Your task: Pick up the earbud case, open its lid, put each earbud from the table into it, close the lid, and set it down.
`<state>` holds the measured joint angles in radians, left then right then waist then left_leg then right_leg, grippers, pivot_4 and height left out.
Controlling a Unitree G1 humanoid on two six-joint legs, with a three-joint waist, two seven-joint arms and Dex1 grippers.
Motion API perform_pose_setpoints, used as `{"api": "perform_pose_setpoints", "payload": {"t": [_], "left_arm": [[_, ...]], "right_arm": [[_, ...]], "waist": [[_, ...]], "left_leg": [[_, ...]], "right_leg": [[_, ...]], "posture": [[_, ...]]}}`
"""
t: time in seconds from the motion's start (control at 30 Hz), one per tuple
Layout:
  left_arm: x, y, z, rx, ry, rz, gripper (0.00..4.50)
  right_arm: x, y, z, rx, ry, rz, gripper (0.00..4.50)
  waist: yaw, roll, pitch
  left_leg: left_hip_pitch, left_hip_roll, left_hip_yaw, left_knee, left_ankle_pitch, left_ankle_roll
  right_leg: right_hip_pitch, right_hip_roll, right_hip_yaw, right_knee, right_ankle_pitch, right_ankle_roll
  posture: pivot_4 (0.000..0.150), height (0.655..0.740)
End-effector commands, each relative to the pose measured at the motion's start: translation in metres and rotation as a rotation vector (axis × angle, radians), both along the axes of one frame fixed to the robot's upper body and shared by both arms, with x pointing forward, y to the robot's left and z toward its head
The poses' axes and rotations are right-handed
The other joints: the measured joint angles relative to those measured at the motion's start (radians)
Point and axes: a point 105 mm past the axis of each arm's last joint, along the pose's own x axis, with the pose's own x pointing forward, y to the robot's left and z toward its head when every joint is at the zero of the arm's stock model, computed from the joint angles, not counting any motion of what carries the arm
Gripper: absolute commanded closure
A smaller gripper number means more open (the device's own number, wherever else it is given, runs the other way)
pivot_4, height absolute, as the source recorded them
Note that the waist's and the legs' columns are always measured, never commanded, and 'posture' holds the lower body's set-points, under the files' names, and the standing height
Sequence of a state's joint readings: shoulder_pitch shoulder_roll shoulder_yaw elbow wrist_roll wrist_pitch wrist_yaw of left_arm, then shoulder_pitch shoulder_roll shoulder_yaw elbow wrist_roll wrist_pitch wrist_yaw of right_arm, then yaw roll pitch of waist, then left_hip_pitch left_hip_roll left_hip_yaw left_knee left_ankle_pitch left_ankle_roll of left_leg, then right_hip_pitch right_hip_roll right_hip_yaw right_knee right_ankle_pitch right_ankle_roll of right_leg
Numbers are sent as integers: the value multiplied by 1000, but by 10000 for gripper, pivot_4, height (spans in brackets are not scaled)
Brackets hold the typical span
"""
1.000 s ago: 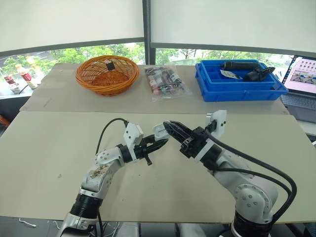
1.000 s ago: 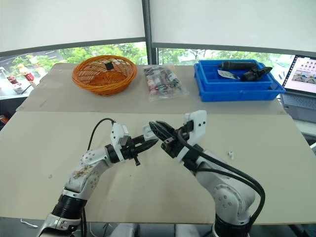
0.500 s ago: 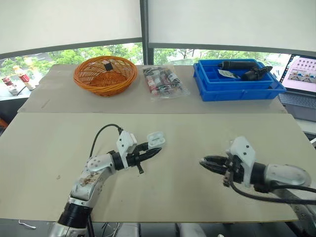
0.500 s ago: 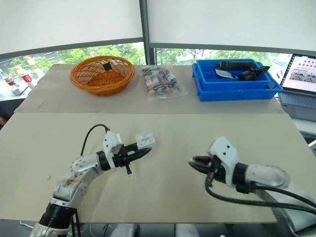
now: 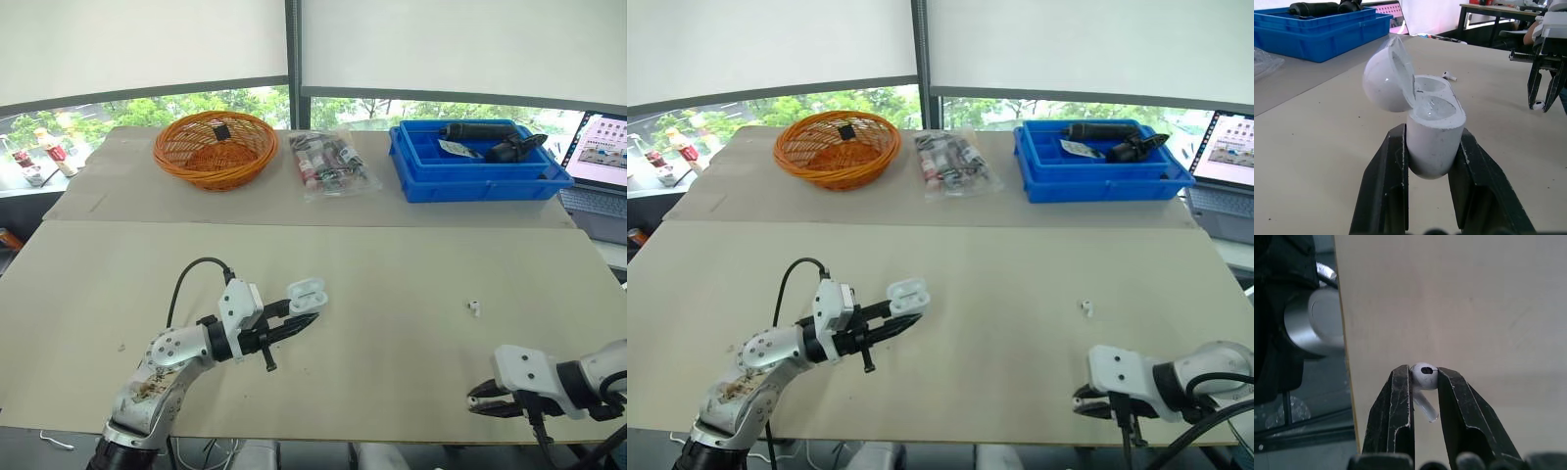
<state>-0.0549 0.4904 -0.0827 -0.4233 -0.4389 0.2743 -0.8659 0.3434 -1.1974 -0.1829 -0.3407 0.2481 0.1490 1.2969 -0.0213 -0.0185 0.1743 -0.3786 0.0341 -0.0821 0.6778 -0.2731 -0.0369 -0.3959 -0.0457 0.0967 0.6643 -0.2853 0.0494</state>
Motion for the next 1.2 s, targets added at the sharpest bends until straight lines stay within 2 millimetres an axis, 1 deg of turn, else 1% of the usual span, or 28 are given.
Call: {"api": "perform_pose_setpoints", "payload": {"t": [0.03,0.13,0.3,0.57,0.67,0.8,0.93,1.0,1.03,1.13,1.2], "left_arm": [[-7,-2,10,-17,-22,-22,39079],[-7,-3,10,-18,-17,-24,39079],[-8,-2,9,-20,-8,-21,39079],[-9,-2,7,-17,4,-21,39079],[-9,-3,7,-17,5,-22,39079],[-8,-4,7,-17,5,-24,39079],[-8,-4,7,-16,5,-25,39079],[-8,-4,7,-16,4,-25,39079],[-8,-4,7,-16,4,-25,39079],[-8,-4,6,-13,6,-25,39079],[-8,-4,6,-12,6,-26,39079]], "right_arm": [[0,-5,9,-20,-40,20,41563],[-1,-6,9,-24,-44,15,41563],[1,-7,9,-42,-59,18,41563],[6,0,7,-67,-57,76,41563],[10,1,4,-81,-52,87,41563],[11,-2,-2,-130,-25,117,41563],[15,-3,-6,-140,-30,111,41563],[16,-4,-7,-144,-26,102,31095],[17,-4,-8,-144,-26,99,28191],[19,-3,-6,-137,-63,94,17237],[18,-2,0,-127,-74,85,17115]], "waist": [[2,0,0],[3,0,0],[5,0,0],[5,0,0],[5,0,0],[5,0,0],[6,0,0],[6,-1,0],[6,-1,0],[3,-2,0],[2,-2,-1]], "left_leg": [[2,0,0,0,0,0],[6,0,0,0,-1,1],[7,0,0,0,-1,1],[7,0,0,0,-1,1],[7,0,0,0,-1,1],[7,0,0,0,-1,1],[7,0,0,0,-1,1],[8,0,0,0,-1,1],[8,0,0,0,-1,1],[8,0,0,0,-1,1],[9,0,0,0,-1,1]], "right_leg": [[2,0,0,0,0,0],[7,0,0,-2,0,0],[7,0,0,-1,0,1],[7,0,0,-1,0,1],[7,0,0,-1,0,1],[7,0,0,-1,0,1],[8,0,0,-1,0,1],[8,0,0,-1,0,0],[8,0,0,-1,0,0],[8,0,0,-1,0,0],[9,0,0,-1,0,0]], "posture": [[1500,7114],[1500,7114],[1500,7114],[1500,7114],[1500,7114],[1500,7114],[1500,7114],[1500,7114],[1500,7114],[1500,7114],[1500,7114]]}}
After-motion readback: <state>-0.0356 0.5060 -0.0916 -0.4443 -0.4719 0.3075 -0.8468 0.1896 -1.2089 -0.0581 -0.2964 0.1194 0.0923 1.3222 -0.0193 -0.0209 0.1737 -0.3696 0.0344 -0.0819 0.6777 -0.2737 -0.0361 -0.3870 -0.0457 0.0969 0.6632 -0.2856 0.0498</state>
